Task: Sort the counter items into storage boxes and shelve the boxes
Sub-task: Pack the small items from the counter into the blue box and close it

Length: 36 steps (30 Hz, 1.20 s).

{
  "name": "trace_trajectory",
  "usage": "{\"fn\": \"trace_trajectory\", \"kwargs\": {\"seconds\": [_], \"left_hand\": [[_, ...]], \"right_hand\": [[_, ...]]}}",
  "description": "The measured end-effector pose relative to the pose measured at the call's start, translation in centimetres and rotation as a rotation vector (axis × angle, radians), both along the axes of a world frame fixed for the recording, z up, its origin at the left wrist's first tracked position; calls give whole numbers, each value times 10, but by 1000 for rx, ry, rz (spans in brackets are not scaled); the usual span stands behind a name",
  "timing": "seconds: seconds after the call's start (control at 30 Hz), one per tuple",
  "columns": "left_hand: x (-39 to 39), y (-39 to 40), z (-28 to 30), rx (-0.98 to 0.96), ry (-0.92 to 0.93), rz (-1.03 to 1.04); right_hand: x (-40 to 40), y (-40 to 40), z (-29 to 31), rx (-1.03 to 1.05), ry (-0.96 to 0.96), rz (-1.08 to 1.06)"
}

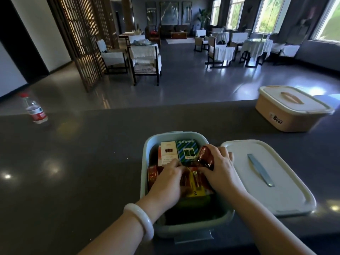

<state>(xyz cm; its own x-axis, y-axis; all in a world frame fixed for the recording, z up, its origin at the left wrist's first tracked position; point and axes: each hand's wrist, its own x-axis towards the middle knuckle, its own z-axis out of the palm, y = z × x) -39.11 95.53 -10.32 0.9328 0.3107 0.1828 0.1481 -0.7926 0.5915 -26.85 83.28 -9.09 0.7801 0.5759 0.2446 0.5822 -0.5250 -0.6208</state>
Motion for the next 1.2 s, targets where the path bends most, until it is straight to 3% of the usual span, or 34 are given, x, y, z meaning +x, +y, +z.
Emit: {"fn": "trace_trajectory", "kwargs": {"seconds": [0.33,1.07,1.2], "left_hand": [[17,-8,-8,-76,58,129],[17,-3,-14,-144,38,99],[2,11,-8,63,-93,151]], "right_hand": [[-1,-2,1,11,73,-1],[-1,-2,1,-20,33,-5],[1,-3,-1,-11,21,19]]}}
